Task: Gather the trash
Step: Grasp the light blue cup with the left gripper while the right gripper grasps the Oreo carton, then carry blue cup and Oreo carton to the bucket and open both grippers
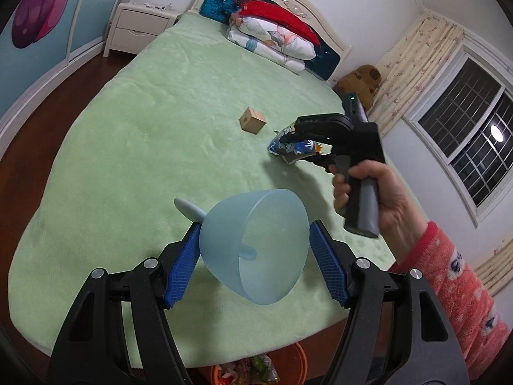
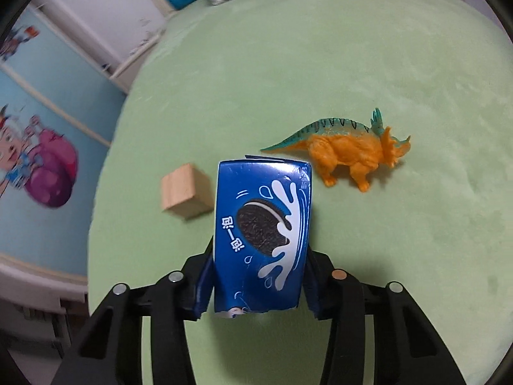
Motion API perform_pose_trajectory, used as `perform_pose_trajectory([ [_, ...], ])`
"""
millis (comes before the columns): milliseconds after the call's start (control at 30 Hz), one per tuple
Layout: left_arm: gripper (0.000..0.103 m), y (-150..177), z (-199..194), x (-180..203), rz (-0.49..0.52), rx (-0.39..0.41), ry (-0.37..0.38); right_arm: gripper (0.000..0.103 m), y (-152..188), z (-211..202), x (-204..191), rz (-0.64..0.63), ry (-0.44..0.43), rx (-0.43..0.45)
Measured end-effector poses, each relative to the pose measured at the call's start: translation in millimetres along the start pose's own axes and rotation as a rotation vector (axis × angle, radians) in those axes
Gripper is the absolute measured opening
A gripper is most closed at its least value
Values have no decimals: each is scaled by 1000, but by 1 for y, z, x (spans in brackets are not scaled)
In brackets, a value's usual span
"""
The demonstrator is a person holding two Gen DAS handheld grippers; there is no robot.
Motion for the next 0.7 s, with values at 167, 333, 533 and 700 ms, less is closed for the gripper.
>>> perform_pose_trajectory([
  [167, 67, 9, -10, 13, 26, 6, 8, 44, 22, -54, -5, -130, -59, 60],
  [333, 67, 23, -24, 33, 57, 5, 15, 44, 75, -121, 0, -278, -114, 104],
  [533, 67, 51, -44, 59, 104, -2, 26, 44, 154, -187, 33, -360, -163, 126],
  [700, 67, 82, -54, 78, 150, -37, 41, 44, 224, -216, 61, -419, -188, 95],
])
Point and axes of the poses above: each gripper's, at about its wrist camera, not at the fingertips, and z roughly the way its jaws point, x to its right, y to its underside, the point moved 6 cm from there along z, roughly the way its jaws point, and after that the axes turned 2 degrees about -z, right-handed, at the moved point
